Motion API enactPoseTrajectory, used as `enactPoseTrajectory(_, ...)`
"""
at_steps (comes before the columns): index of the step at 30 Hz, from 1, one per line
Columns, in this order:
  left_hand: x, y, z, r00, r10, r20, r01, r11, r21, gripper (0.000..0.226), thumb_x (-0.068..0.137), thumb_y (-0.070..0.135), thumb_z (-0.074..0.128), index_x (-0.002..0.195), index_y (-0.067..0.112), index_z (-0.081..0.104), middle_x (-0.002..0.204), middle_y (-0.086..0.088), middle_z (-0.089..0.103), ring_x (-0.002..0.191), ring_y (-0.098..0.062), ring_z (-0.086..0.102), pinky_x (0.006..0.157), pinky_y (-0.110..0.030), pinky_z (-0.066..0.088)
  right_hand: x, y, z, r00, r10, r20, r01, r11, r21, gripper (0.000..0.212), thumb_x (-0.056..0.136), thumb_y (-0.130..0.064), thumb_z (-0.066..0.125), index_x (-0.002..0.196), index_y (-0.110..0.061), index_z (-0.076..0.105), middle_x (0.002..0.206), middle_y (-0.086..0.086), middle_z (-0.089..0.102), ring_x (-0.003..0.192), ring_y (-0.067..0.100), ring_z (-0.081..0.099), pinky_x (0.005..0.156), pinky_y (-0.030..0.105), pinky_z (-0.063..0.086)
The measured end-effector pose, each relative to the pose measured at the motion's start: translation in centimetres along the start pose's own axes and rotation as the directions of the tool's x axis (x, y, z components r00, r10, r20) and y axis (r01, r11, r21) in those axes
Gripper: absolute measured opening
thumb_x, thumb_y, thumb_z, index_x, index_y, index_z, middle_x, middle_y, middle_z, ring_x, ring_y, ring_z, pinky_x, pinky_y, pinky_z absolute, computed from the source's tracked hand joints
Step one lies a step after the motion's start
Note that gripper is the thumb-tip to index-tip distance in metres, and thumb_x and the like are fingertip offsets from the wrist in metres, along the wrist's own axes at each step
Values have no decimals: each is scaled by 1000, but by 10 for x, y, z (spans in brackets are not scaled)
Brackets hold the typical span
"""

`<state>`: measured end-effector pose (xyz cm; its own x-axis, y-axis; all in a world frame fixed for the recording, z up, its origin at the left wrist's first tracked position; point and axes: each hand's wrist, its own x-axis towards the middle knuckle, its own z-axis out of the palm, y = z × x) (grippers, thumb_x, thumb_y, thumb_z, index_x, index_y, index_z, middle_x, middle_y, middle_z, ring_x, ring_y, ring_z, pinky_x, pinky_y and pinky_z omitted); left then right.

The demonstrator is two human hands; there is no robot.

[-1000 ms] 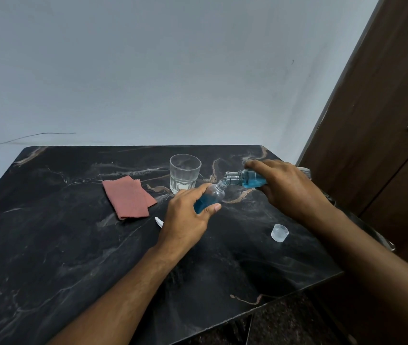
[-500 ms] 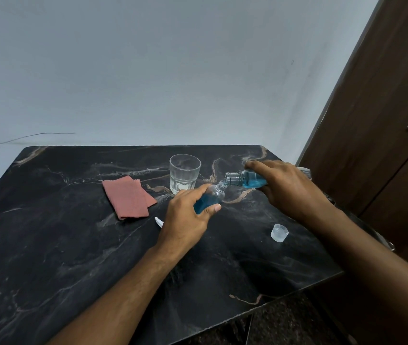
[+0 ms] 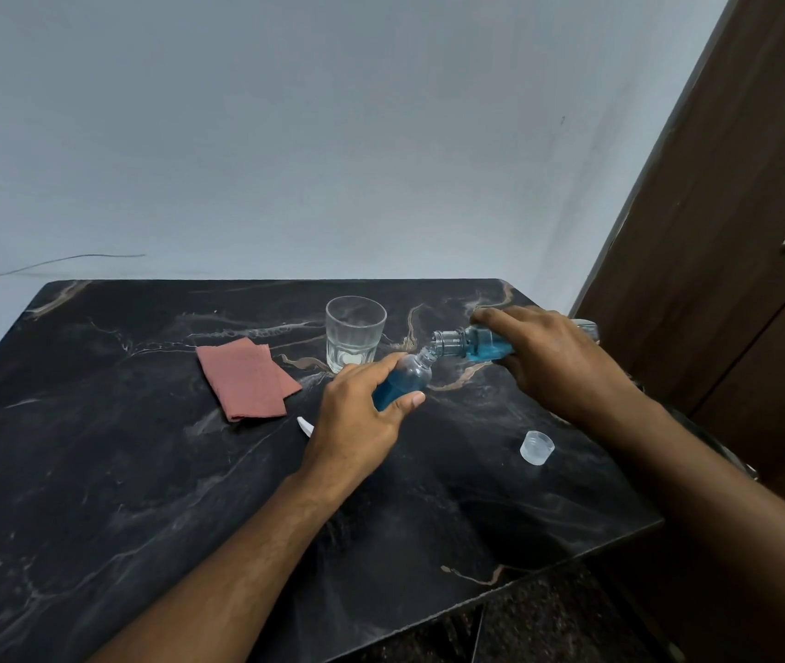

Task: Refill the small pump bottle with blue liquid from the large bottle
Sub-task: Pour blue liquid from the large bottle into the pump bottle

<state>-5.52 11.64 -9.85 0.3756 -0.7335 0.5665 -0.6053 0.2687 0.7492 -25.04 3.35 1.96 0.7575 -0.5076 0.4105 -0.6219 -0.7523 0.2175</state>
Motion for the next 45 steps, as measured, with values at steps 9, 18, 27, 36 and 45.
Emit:
enactPoseTrajectory(9,0,1,0,1000,-5,5,5,1000,-2,52,81,32,82,130,30,66,94,30,58,102,-9,60,88,-17,47,0,-1,-3,1000,3,10,-3,1000,-7,62,86,-6,76,141,-19,50,130,10,66,112,29,64,92,44,56)
enactPoseTrajectory(18,-1,2,-1,1000,-10,2,10,1000,-14,50,81,31,83,128,30,67,95,28,62,101,-10,60,88,-21,48,1,-1,-3,1000,5,13,-4,1000,-4,62,86,-4,75,140,-21,50,130,8,66,111,29,64,90,46,55)
enactPoseTrajectory(27,-1,4,-1,1000,-23,4,23,1000,-18,50,80,31,83,128,30,67,101,18,68,101,-9,60,88,-22,48,1,-2,-3,1000,3,18,-3,1000,-11,63,86,-5,75,142,-20,49,132,9,65,114,30,64,93,46,55)
enactPoseTrajectory(36,-1,5,-2,1000,-22,9,22,1000,-14,50,81,31,83,128,29,67,103,13,70,101,-11,59,87,-24,49,1,-3,-4,1000,6,23,-5,1000,-6,63,87,-6,75,142,-21,49,133,9,65,114,29,63,93,46,55)
enactPoseTrajectory(45,-1,4,-1,1000,-24,11,24,1000,-13,48,81,31,82,127,31,67,101,14,69,100,-10,59,86,-23,49,2,-2,-6,1000,-5,22,5,1000,-5,61,87,-4,74,141,-19,51,130,9,66,111,30,64,92,46,54)
